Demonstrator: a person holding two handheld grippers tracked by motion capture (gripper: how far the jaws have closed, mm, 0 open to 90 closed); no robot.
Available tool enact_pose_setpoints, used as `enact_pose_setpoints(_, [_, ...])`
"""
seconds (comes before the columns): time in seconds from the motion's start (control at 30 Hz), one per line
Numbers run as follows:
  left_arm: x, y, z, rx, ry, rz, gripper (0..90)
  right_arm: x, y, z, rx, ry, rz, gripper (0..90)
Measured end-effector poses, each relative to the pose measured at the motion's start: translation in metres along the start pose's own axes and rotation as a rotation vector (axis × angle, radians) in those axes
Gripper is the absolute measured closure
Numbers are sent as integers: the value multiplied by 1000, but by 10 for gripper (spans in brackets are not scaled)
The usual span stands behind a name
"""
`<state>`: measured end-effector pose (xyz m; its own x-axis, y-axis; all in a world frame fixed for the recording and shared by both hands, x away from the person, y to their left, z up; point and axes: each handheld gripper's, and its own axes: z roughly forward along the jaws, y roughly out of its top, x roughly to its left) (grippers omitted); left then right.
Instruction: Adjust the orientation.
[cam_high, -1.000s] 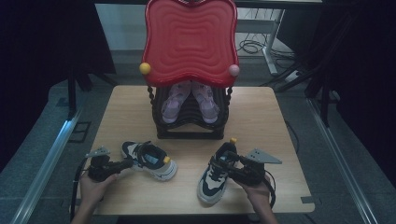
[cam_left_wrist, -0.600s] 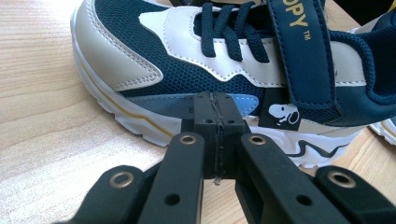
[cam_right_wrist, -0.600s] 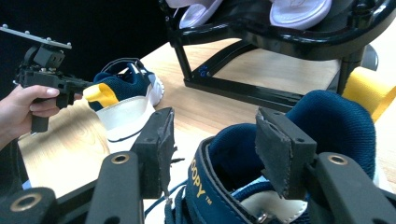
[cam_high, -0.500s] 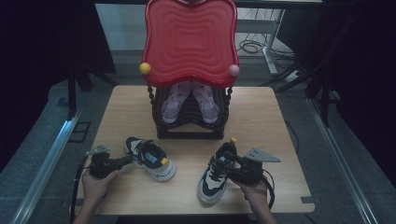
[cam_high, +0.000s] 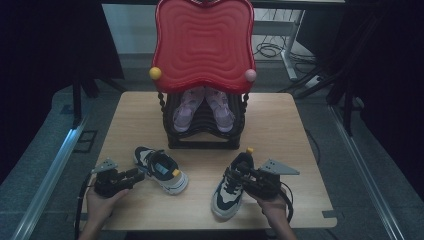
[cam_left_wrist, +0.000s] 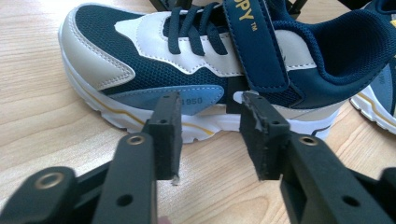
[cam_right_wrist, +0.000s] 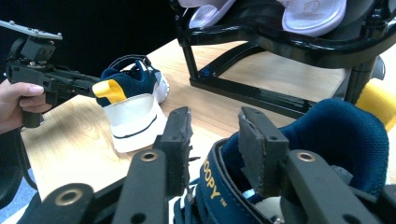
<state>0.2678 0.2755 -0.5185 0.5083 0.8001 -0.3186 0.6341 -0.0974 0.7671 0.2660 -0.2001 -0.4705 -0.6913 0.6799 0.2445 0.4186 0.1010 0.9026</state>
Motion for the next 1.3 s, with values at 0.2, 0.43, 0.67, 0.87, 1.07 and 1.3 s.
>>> enact_pose_setpoints(0.2, [-4,-4,-1,7,10,12,544,2,0,0,10,14,-15,696])
enact_pose_setpoints(0.43, [-9,-13,2,40,9,15,506,5,0,4,27,27,-30,773])
enact_pose_setpoints(0.67, [-18,-12,-5,14,-17,29,504,8,0,7,40,28,-50,852])
enact_pose_setpoints(0.87, [-23,-11,-7,11,-42,24,496,15,4,14,47,46,-63,900])
enact_pose_setpoints(1.07, [-22,-13,-12,10,-29,16,478,39,14,33,50,99,-89,900])
enact_pose_setpoints(1.3, [-24,-10,-25,-22,-66,3,465,65,25,72,92,151,-101,899])
